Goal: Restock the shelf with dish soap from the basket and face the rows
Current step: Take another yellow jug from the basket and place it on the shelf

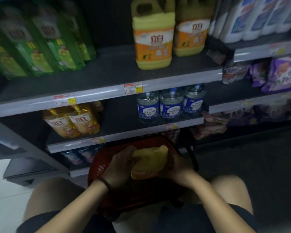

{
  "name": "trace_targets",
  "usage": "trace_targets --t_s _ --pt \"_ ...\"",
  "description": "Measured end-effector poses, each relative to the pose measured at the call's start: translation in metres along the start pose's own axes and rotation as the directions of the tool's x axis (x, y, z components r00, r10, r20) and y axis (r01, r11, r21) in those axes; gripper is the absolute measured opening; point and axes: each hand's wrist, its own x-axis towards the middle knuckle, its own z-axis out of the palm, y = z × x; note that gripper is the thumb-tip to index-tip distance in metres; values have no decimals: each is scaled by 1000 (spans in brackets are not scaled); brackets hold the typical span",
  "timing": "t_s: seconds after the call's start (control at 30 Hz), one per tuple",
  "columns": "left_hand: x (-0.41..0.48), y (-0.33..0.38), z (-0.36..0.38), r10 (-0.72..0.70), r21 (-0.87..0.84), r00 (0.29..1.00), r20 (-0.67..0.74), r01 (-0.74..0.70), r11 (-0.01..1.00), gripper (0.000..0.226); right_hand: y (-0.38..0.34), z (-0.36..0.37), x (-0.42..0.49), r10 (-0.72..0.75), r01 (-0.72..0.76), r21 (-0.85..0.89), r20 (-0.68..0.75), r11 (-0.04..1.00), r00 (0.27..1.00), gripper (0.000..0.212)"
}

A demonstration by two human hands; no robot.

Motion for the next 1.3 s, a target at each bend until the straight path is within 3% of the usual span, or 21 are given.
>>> trace_targets --t_s 0.13,0.2,0.3,0.47,0.53,0.6,0.67,0.7,0.77,0.83,0.97,1.2,1.3 --pt "10 43 -41 79 -50 996 -47 -82 995 21 -36 -21 -8 -118 131 121 -106 984 987 85" --pt "14 67 -58 145 -90 984 -100 -155 984 15 -57 -38 -13 -164 184 124 -155 975 974 76" --pt "20 105 -83 203 -133 963 -175 -227 965 12 -79 -65 -15 -216 253 124 -252 959 943 83" --pt "50 167 -112 318 -117 908 -272 -359 926 15 -127 -128 -17 -322 365 95 -304 926 897 61" --pt "66 189 -120 314 -236 902 -296 -388 891 21 -148 -159 -17 -345 392 83 -335 916 877 63" --pt "81 204 -125 271 -322 897 -349 -386 864 42 -167 -189 -15 -351 418 107 -380 902 855 72" --pt "96 213 -125 237 -296 918 -317 -333 895 54 -187 -216 -14 -359 445 132 -412 886 837 73" --pt "103 218 -122 260 -287 929 -262 -333 898 49 -198 -228 -12 -367 452 121 -423 884 829 70" --pt "119 232 -117 342 -347 927 -156 -376 859 40 -216 -248 -6 -370 451 101 -430 887 823 54" --pt "139 245 -116 411 -367 905 -109 -421 830 48 -230 -264 4 -340 419 104 -426 902 838 40" --pt "186 253 -120 491 -141 864 -109 -503 853 75 -247 -289 26 -288 352 81 -420 932 860 37" --pt "253 279 -127 462 -111 884 -76 -468 877 81 -253 -326 76 -257 380 242 -419 893 871 36" --pt "271 287 -123 417 -120 905 -80 -424 897 76 -249 -330 95 -305 421 160 -473 893 827 35"
